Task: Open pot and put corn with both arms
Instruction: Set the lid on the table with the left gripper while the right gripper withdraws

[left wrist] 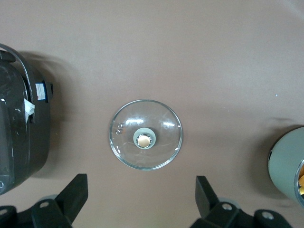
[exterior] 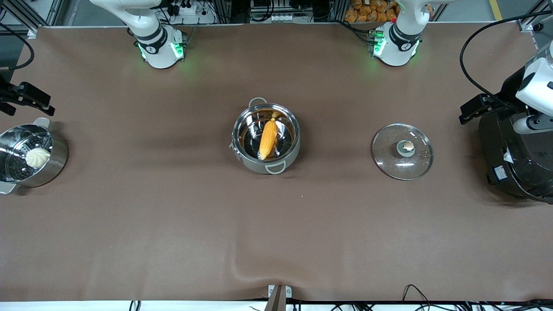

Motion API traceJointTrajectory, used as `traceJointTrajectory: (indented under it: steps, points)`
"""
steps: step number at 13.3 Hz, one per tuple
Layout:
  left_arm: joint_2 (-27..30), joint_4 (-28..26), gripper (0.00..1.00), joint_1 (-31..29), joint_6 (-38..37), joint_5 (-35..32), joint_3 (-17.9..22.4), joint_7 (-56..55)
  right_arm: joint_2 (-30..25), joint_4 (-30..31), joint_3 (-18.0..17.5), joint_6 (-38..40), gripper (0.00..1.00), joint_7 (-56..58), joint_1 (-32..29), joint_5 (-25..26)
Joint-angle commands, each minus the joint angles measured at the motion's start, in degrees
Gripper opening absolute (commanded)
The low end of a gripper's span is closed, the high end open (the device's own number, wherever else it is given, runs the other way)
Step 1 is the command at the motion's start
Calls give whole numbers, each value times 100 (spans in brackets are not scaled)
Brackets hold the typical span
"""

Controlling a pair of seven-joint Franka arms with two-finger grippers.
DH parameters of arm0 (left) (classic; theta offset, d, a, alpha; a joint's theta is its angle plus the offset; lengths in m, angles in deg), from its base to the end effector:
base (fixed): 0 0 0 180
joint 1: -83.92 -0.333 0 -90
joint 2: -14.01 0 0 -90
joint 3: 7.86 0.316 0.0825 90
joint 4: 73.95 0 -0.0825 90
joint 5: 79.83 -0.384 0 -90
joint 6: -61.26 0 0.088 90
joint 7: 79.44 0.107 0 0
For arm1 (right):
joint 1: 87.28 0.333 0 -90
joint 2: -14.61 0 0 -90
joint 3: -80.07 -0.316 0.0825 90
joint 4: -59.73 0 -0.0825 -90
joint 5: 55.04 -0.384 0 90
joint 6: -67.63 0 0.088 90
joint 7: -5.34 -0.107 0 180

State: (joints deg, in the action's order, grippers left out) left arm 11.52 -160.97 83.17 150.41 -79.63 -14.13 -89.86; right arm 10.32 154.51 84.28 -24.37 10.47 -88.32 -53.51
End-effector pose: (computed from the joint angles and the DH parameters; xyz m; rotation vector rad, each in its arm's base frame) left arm 0.5642 -0.0535 0.6235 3.1314 0.1341 -0.0111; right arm 0.5315 -0.0531 0.6288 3.1179 -0.0021 0.0376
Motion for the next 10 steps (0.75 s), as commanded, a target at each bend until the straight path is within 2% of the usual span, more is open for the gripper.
traceJointTrajectory:
  steps: [1, 10]
  points:
    - [-6, 37, 100, 22, -116, 77, 29, 321, -265, 260, -87, -81, 100, 93, -72, 94]
    - [-50, 81, 100, 101, -222, -240, -15, 472, -248, 453, -87, -248, 100, 84, -63, 15]
